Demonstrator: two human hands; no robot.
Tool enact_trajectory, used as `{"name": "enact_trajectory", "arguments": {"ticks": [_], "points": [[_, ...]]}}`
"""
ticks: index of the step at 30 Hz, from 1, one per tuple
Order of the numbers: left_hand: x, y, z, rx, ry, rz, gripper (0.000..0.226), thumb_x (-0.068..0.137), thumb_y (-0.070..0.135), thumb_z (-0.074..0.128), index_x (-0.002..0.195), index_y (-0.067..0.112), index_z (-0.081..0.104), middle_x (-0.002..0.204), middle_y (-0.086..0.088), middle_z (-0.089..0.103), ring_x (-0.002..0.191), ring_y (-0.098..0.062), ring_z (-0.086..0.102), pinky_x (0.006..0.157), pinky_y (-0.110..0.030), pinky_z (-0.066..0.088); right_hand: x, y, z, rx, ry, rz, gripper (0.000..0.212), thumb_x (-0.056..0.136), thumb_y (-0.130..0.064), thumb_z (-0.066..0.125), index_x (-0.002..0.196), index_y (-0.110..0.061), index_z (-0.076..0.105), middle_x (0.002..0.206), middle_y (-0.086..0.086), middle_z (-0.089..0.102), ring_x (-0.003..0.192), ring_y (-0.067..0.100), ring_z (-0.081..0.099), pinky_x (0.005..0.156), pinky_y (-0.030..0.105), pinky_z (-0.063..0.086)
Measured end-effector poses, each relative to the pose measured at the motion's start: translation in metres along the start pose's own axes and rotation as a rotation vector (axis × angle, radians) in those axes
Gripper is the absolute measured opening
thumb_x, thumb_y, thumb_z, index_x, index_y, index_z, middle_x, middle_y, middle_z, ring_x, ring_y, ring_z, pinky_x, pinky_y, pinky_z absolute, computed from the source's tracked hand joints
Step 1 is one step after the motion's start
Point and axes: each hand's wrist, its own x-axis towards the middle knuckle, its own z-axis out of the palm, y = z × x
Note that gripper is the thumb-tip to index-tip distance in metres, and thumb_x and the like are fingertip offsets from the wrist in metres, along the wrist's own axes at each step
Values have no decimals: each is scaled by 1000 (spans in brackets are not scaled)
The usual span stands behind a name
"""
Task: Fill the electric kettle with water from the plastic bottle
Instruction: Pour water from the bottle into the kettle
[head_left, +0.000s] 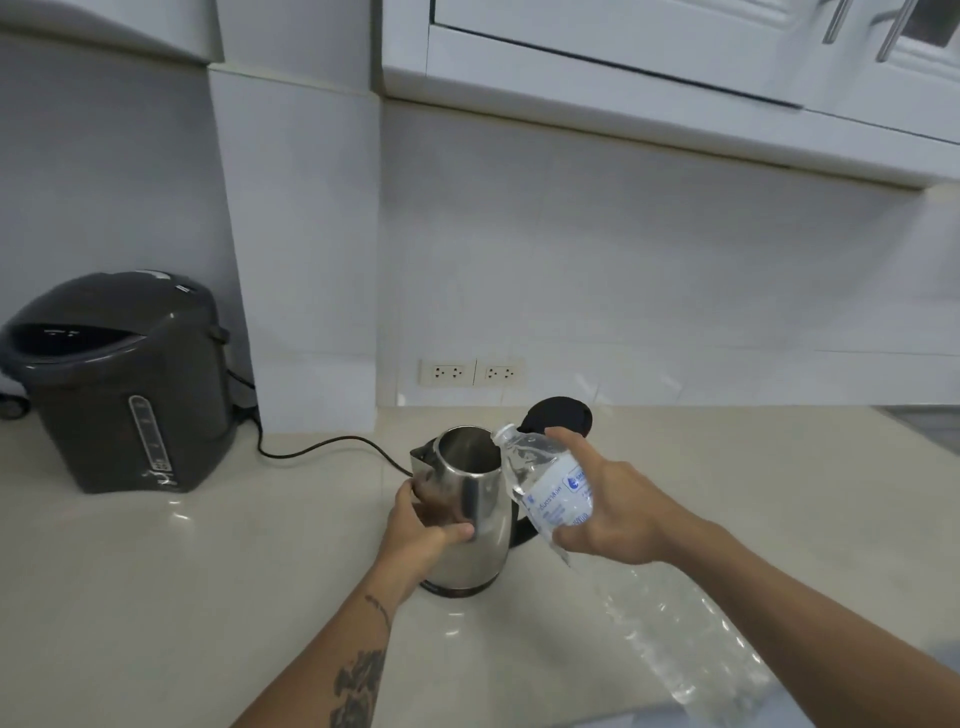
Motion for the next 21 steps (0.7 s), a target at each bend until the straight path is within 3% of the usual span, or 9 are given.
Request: {"name": "enact_trajectory", "arguments": {"ticks": [5, 9, 14, 21], "points": [[2, -3, -1, -22, 14, 46, 112, 40, 28, 92, 141, 28, 41, 115, 3, 61, 108, -17, 61, 94, -35, 50, 8, -3, -3, -37, -42, 34, 103, 68, -33, 76, 149, -50, 15, 72, -6, 56, 64, 18, 59, 58, 28, 47], [4, -3, -1, -32, 15, 49, 117, 32, 33, 91, 139, 28, 43, 116, 2, 63, 109, -18, 62, 97, -38, 51, 12, -3, -6, -64, -81, 56, 103, 69, -34, 77, 149, -49, 15, 77, -4, 56, 69, 22, 60, 61, 31, 50], [5, -7, -4, -16, 20, 61, 109, 41, 27, 95, 137, 31, 44, 113, 6, 62, 110, -17, 61, 98, -38, 50, 15, -4, -9, -85, -119, 51, 104, 72, -32, 79, 152, -46, 15, 76, -9, 51, 67, 16, 56, 60, 26, 45], [8, -11, -5, 18, 35, 74, 106, 48, 27, 96, 139, 31, 43, 112, 9, 60, 110, -17, 60, 99, -39, 49, 18, -1, -9, -106, -140, 62, 106, 69, -36, 80, 151, -49, 14, 87, -9, 54, 76, 18, 59, 66, 29, 49]]}}
